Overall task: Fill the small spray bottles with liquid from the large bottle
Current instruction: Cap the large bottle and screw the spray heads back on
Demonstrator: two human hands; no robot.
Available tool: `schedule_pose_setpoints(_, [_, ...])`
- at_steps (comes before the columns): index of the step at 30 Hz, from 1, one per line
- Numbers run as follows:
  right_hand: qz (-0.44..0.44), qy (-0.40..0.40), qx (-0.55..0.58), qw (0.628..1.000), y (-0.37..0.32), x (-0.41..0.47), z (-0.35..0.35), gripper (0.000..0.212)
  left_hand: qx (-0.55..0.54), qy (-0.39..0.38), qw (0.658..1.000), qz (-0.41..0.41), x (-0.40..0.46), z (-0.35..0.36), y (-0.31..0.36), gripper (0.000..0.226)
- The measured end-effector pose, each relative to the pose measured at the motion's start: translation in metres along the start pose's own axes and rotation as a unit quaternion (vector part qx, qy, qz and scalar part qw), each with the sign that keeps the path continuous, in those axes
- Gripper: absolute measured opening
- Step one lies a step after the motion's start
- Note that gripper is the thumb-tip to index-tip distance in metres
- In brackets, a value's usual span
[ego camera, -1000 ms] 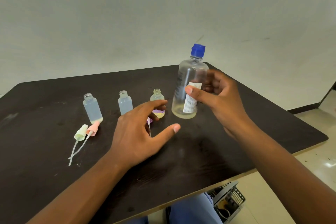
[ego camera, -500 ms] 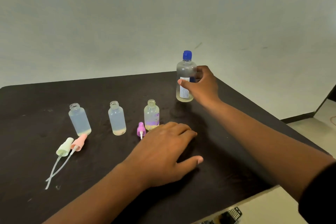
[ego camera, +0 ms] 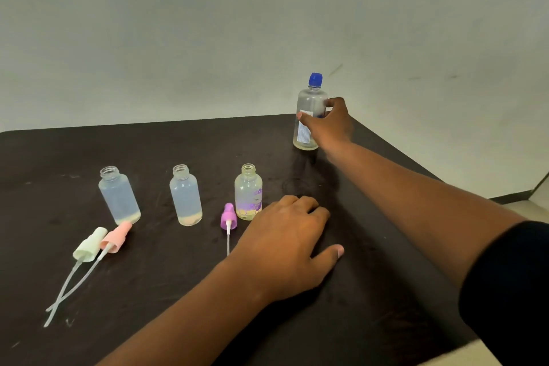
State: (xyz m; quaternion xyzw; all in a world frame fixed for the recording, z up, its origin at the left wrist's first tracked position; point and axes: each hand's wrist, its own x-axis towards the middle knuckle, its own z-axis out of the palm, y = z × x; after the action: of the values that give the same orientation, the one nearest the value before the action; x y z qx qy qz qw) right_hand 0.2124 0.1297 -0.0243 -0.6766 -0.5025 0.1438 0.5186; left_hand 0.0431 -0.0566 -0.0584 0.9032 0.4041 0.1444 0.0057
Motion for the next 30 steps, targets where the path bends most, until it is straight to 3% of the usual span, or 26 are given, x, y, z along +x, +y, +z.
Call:
schedule_pose_setpoints(12, [0.003, 0.001, -0.015, 1.000, 0.010, -0.014, -0.008, 0.085, -0.028, 0.007, 0.999, 0.013, -0.002, 0.002, -0.002, 0.059])
schedule_pose_setpoints(14, [-0.008, 0.034, -0.005, 0.999, 0.010, -0.028, -0.014, 0.076, -0.036, 0.004, 0.999, 0.015, -0.004, -0.001, -0.003, 0.056])
schedule_pose_setpoints(18, [-0.077, 0.039, 0.064, 0.994, 0.004, -0.069, -0.023, 0.036, -0.029, 0.040, 0.998, 0.024, -0.007, -0.019, -0.004, 0.051])
schedule_pose_setpoints(21, [-0.119, -0.065, 0.126, 0.983, -0.003, -0.092, -0.026, 0.017, -0.009, 0.094, 0.995, 0.019, -0.015, -0.041, -0.011, 0.046])
schedule_pose_setpoints(26, [-0.153, -0.319, 0.124, 0.927, -0.011, -0.108, -0.022, 0.042, -0.007, 0.173, 0.983, -0.069, -0.035, -0.056, -0.034, 0.019])
schedule_pose_setpoints(30, [-0.164, -0.420, 0.096, 0.887, -0.018, -0.114, -0.022, 0.056, -0.002, 0.184, 0.970, -0.159, -0.050, -0.057, -0.047, 0.015])
